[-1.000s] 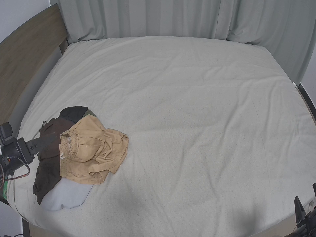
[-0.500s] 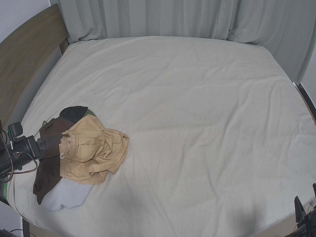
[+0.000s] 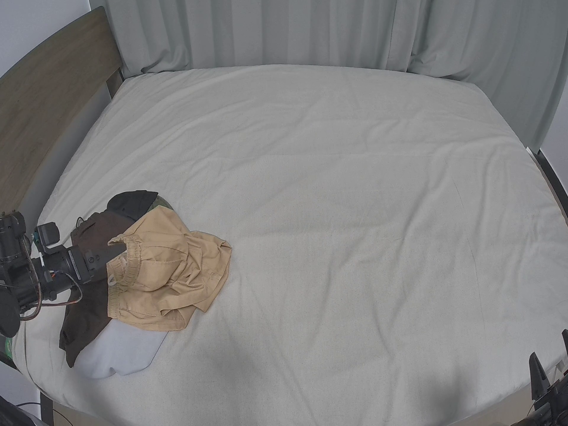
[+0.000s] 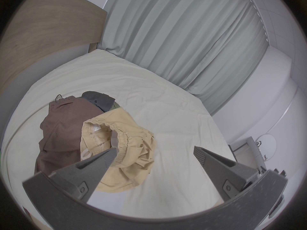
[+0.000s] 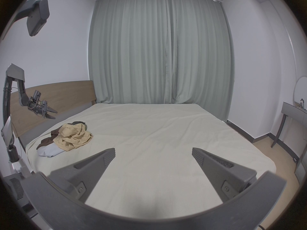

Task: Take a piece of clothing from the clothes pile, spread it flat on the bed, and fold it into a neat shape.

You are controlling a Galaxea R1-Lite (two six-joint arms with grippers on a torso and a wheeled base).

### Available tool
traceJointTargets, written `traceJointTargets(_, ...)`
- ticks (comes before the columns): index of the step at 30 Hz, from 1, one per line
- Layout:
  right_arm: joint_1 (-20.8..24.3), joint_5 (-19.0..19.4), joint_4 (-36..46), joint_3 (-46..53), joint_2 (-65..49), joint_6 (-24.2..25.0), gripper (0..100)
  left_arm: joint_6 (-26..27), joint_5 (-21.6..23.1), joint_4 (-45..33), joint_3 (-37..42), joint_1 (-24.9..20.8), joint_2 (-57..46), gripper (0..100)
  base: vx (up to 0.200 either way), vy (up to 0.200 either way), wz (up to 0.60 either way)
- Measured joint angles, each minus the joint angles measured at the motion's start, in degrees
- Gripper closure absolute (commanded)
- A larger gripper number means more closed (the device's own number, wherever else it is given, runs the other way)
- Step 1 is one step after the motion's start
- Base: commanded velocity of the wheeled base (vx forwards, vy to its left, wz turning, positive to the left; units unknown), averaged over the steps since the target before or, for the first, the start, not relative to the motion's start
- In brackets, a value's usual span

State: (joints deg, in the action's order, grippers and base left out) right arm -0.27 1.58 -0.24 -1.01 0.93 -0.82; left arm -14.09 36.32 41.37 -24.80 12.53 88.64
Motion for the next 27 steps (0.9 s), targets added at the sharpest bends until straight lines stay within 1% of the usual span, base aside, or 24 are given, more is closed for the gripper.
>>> traceJointTargets(2, 0.02, 0.00, 0.00, 0.00, 0.00, 0.00, 0, 1.67, -0.24, 2.44, -0.06, 0.00, 2.73, 0, 0.000, 0.000, 0.00)
traceJointTargets(8, 0.00, 0.00, 0.00, 0.00, 0.00, 0.02, 0, 3.58, -1.21, 7.56, -0.63, -0.09, 9.26, 0, 0.000, 0.000, 0.00)
traceJointTargets(15, 0.00, -0.02, 0.00, 0.00, 0.00, 0.04, 0, 3.72, -2.84, 10.44, -2.71, -1.07, 15.88, 0, 0.000, 0.000, 0.00)
traceJointTargets(27, 0.02, -0.02, 0.00, 0.00, 0.00, 0.16, 0, 3.61, -2.93, 11.89, -4.80, -3.69, 20.41, 0, 0.000, 0.000, 0.00)
